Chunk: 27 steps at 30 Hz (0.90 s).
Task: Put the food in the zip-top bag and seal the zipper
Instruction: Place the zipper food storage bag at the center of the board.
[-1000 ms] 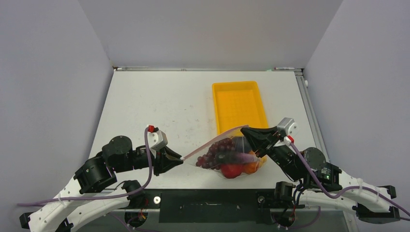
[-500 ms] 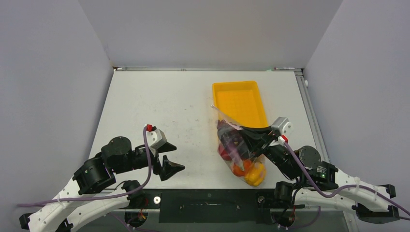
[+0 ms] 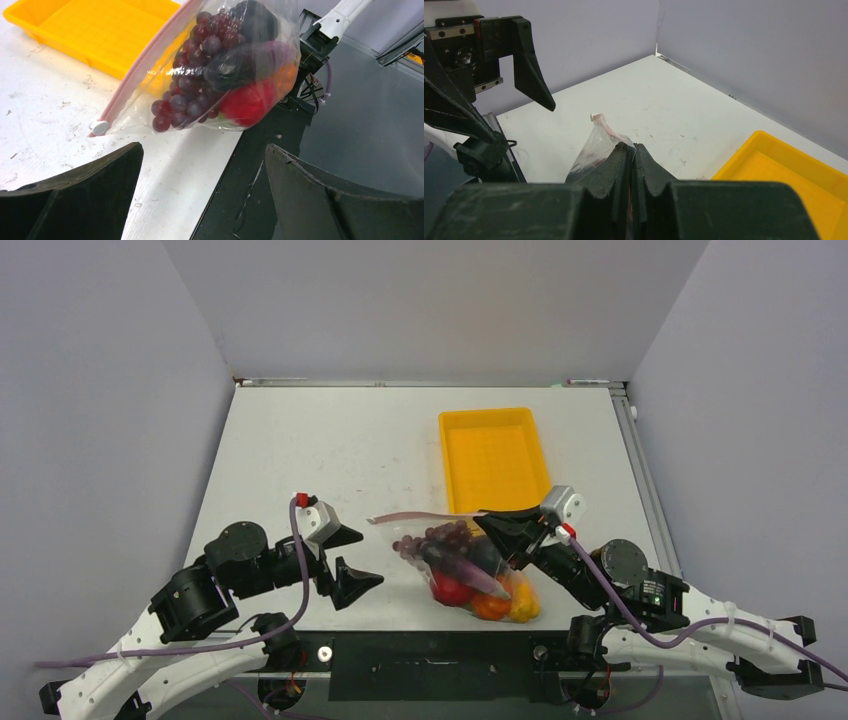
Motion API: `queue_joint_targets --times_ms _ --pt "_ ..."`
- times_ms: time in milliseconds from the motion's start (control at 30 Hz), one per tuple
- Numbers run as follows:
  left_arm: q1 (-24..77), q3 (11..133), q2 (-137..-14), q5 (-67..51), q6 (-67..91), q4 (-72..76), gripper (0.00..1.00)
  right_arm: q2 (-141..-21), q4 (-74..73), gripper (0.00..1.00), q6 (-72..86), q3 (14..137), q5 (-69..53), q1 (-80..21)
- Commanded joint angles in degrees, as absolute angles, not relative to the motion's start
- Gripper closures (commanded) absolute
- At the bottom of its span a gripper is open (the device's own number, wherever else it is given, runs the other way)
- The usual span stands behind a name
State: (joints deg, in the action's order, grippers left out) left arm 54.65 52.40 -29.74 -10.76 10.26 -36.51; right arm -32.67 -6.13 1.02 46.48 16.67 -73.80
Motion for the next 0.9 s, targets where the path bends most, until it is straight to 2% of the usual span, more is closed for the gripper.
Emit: queue_joint_targets --times_ms 0,233,367,400,867 --pt "54.7 55.0 -29.7 -9.6 11.2 -31.6 0.10 -33.5 2.8 0.95 2.8 47.5 13.4 -73.3" --pt "54.7 55.3 -31.2 -10.8 11.5 -29.1 0.08 -36.1 2.9 0.95 3.6 47.4 8.2 -73.4" --pt "54.7 56.0 -32.3 -11.5 10.8 -28.5 0.01 -38.2 1.4 0.95 3.8 48.5 4.9 -73.5" --pt "54.7 56.2 -32.5 -11.6 10.6 -28.3 0.04 -38.8 1.1 0.95 3.8 48.8 4.1 -73.5" --pt "54.7 55.4 -33.1 -16.7 8.5 -27.1 0.04 -45.3 5.0 0.95 7.2 49.2 -8.5 -73.6"
